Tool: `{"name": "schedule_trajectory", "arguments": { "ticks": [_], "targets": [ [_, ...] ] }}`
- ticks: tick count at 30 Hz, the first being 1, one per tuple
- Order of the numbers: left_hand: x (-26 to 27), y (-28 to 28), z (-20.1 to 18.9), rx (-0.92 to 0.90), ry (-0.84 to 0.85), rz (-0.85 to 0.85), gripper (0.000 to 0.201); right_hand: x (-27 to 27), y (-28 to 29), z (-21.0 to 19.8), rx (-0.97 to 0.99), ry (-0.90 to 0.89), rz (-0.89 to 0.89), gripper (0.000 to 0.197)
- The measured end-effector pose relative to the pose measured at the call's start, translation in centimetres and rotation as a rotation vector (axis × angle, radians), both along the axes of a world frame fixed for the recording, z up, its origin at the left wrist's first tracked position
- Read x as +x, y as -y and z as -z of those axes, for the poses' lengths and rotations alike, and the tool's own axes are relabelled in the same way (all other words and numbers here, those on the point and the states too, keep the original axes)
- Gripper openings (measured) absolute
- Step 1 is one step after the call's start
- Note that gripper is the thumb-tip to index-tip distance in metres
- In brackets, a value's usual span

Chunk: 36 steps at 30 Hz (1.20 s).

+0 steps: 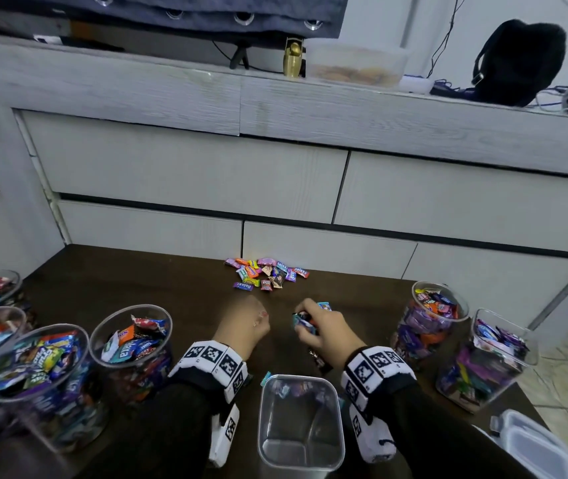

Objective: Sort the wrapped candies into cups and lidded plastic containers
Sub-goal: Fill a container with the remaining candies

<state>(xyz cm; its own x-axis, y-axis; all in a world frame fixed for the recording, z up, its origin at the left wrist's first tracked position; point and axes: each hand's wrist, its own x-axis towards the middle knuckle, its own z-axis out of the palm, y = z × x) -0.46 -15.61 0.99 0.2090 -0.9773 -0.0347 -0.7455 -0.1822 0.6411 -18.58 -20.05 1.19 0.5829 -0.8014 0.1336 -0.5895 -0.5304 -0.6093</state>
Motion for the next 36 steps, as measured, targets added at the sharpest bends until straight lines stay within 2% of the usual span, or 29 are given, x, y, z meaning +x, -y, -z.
{"name": "schedule_trajectory", "arguments": {
  "ticks": [4,6,10,13,17,24,31,36],
  "targets": [
    [-0.1,-2.8,-3.5,-0.181,-0.199,0.028,0.015,-1.3,-0.7,-1.1,0.005,0.203,0.108,0.016],
    [-0.3,-4.5,-5.3,-0.26,-0.242,0.059,0.014,-1.9,-1.1,-1.9,-0.019,0.271,0.145,0.018],
    [-1.8,-7.8,-8.4,-0.408,-0.208,0.204,0.007,-2.7,-2.2,-3.4,-0.048,0.322,0.197,0.017],
    [-3.4,-10.1,-9.5,-0.428,-0.154,0.338,0.005,-3.0,-3.2,-4.1,-0.063,0.336,0.224,0.016],
    [-4.9,-12.3,-9.2,-0.345,0.03,0.523,0.011,-3.4,-4.6,-4.9,-0.107,0.372,0.238,0.015],
    [-5.9,-13.1,-8.2,-0.132,0.313,0.622,0.022,-3.6,-6.0,-5.5,-0.13,0.35,0.199,0.016],
    [-6.0,-12.0,-8.4,-0.054,0.586,0.707,0.032,-3.4,-6.4,-5.8,-0.126,0.324,0.175,0.016],
    [-6.0,-11.8,-8.4,-0.092,0.665,0.737,0.037,-3.3,-6.3,-5.8,-0.133,0.332,0.164,0.016]
  ]
}}
